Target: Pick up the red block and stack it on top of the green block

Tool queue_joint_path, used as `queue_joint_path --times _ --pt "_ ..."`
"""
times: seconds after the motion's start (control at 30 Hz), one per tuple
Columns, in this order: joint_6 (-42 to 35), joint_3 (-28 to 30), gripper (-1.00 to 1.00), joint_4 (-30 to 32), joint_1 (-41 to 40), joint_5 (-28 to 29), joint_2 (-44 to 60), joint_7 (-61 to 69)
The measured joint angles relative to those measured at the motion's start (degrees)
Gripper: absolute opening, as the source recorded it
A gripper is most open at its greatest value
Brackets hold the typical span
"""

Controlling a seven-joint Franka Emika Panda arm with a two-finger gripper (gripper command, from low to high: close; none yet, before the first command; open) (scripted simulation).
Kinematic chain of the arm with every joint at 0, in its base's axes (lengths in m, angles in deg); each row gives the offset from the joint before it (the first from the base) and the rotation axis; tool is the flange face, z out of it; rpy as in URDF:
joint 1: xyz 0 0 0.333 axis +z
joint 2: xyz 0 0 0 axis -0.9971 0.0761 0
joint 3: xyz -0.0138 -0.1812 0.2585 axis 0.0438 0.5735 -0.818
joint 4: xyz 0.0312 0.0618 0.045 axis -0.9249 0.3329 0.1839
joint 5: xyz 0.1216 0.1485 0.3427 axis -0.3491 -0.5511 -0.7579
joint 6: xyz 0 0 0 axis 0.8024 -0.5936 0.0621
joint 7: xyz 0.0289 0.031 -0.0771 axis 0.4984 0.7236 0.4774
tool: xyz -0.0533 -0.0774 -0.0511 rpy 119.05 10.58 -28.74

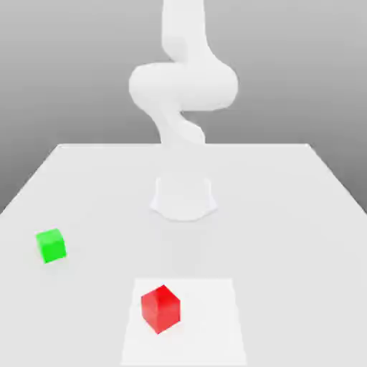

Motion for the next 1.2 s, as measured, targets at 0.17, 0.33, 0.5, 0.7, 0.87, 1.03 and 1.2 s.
queue_joint_path --times 0.17,0.33,0.5,0.7,0.87,1.03,1.2 --pt "5.8 3.7 0.00 5.0 2.6 0.9 10.7 9.0" --pt "11.3 6.9 0.00 9.8 4.5 0.7 21.1 18.3" --pt "16.9 9.4 0.00 14.6 5.7 -0.4 31.5 28.3" --pt "23.8 9.6 0.00 19.8 4.9 -2.8 44.1 40.3" --pt "32.2 5.6 0.00 18.9 1.9 -7.7 54.5 45.0" --pt "33.6 4.6 -1.00 18.6 1.1 -8.4 56.3 45.5" --pt "31.3 5.4 -1.00 19.1 1.5 -6.7 53.5 44.2"
